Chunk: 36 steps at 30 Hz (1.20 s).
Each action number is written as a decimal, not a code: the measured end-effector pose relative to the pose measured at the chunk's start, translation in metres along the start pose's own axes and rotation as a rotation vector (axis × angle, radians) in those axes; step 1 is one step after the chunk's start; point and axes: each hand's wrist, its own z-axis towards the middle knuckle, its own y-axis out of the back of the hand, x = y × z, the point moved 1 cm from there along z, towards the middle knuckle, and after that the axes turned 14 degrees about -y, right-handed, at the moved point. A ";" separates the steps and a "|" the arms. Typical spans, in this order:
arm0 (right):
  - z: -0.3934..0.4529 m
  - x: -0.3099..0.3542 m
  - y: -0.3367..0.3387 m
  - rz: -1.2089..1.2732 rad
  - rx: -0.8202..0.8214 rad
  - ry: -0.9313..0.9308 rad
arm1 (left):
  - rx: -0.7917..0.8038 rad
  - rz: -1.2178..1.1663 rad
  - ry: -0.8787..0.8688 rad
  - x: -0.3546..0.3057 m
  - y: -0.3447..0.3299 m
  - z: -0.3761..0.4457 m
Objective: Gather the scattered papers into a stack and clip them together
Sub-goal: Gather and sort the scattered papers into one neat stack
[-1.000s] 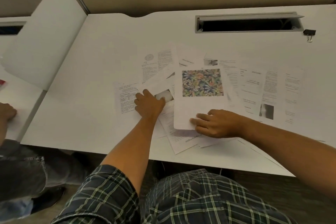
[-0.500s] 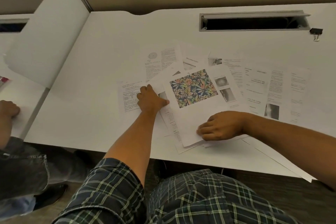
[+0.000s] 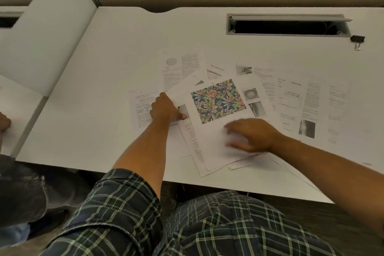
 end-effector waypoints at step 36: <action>0.085 0.028 0.014 0.185 0.036 -1.242 | -0.096 -0.666 0.323 0.019 0.007 0.005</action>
